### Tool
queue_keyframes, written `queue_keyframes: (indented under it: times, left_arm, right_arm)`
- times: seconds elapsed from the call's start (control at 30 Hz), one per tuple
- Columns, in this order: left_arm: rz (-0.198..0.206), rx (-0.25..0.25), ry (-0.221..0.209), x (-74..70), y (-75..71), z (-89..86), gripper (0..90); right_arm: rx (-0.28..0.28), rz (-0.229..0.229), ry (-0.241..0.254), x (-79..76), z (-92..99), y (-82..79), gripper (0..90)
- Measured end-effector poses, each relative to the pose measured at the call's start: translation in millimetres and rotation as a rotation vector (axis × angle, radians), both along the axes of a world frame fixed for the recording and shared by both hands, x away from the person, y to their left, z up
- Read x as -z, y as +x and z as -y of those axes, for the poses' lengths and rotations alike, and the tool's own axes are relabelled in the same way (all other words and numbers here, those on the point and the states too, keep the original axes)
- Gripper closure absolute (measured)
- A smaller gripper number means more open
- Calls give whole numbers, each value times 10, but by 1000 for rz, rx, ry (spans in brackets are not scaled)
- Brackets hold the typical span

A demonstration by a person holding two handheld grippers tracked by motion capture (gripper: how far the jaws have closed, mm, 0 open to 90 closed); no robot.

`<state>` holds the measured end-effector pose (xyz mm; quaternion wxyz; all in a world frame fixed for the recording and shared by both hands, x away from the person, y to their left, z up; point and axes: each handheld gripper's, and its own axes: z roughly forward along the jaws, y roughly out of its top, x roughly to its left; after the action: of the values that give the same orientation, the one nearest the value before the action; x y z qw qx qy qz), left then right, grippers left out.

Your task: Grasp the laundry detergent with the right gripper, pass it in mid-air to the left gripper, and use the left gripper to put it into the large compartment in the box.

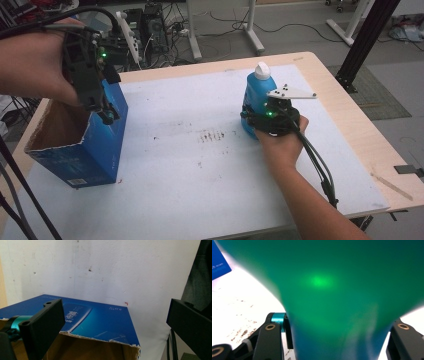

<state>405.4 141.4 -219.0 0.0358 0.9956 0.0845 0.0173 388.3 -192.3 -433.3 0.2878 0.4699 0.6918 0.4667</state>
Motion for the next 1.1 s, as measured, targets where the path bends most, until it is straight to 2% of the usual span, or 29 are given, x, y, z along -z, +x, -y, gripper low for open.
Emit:
queue_keyframes:
  times: [0.27, 0.4, 0.73, 1.0, 1.03, 1.1]
  left_arm:
    - [5, 4, -2, -4, -14, 3, 17]
    - [6, 2, -2, -4, -17, -3, 17]
    - [6, 3, -11, -25, -29, -7, 17]
    - [5, 11, -15, -38, -46, 41, 17]
    - [5, 11, -15, -38, -46, 41, 17]
    - [3, 16, -19, -49, -60, 69, 17]
  right_arm:
    - [15, 28, -21, 19, -30, -15, 438]
    - [7, 26, -28, 11, -25, -18, 453]
    - [-79, -12, -29, -61, 14, -56, 457]
    - [-212, -4, -28, -314, 5, -178, 457]
    - [-212, -4, -28, -314, 5, -178, 457]
    - [-267, -7, -27, -412, -6, -218, 457]
